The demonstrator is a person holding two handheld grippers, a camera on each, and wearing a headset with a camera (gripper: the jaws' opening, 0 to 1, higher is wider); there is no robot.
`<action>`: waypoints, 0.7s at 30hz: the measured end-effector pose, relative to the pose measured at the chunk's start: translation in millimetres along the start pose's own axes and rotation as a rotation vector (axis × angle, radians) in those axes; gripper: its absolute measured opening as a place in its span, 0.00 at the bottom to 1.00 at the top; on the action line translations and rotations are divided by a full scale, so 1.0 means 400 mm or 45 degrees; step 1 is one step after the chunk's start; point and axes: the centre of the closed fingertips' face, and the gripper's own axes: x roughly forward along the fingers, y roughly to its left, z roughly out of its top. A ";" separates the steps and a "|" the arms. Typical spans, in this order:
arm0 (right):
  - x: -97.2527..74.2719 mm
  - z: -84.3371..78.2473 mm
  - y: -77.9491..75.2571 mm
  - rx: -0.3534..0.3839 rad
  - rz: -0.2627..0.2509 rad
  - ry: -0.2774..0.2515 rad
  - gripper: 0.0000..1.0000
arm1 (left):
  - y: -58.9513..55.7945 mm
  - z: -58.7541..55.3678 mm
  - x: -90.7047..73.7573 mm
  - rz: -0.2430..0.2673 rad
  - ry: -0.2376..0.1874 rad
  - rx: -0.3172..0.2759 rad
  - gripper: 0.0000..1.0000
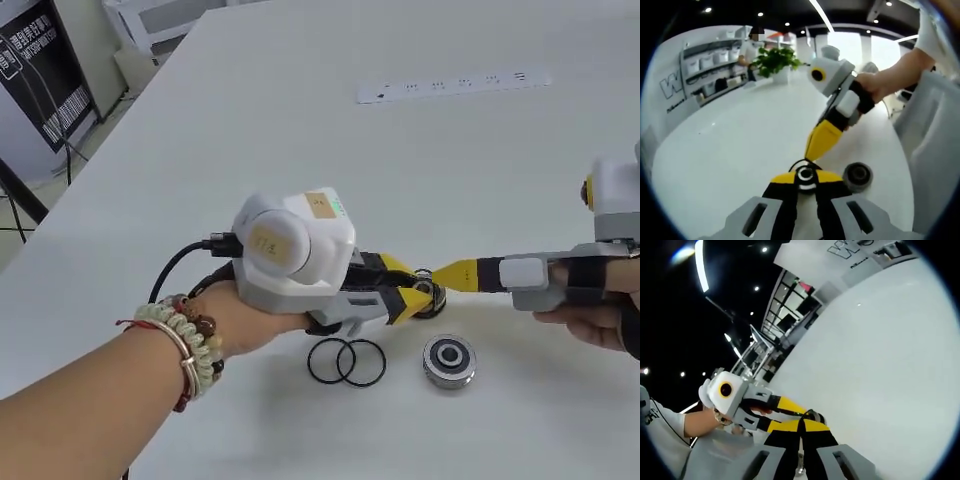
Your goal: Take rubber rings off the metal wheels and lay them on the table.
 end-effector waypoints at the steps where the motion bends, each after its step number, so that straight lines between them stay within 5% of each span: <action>1: 0.002 -0.003 0.003 -0.007 0.003 0.006 0.00 | 0.001 0.002 0.001 -0.002 0.009 -0.010 0.14; 11: 0.005 -0.003 0.020 -0.052 0.019 0.008 0.00 | 0.008 0.012 -0.015 -0.008 0.055 0.085 0.13; 21: 0.005 0.001 0.029 -0.066 0.032 0.008 0.00 | 0.015 -0.005 -0.035 0.002 0.088 0.093 0.13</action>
